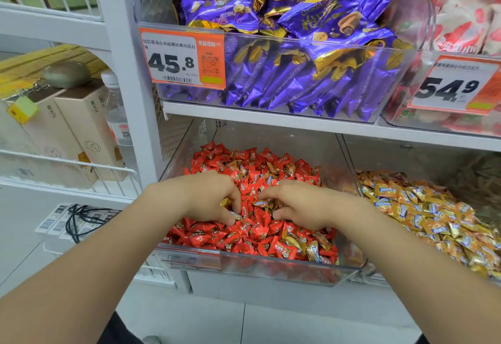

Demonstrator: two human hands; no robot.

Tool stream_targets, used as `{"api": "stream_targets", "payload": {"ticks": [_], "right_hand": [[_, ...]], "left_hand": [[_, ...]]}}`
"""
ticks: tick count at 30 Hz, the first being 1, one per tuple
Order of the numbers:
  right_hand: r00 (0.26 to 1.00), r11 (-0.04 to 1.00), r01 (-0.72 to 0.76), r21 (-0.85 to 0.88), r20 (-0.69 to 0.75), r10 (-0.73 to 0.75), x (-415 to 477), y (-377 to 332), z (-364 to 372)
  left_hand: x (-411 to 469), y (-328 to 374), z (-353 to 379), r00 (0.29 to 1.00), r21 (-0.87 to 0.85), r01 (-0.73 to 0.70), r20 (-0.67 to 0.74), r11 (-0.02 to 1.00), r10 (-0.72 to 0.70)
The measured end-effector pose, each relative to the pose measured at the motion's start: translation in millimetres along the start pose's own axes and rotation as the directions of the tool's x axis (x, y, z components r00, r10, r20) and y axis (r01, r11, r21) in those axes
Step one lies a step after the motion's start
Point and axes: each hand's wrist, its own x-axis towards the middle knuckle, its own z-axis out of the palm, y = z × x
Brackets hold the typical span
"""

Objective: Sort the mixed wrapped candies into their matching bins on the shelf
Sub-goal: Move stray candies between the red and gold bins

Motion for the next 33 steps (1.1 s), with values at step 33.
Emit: {"api": "stream_targets", "payload": {"ticks": [33], "right_hand": [[0.864,0.993,-0.014,0.12,-0.499,0.072,-83,19,-29]], "left_hand": [[17,80,18,0.911,-0.192,-0.394,-0.215,0.899,0.353]]}}
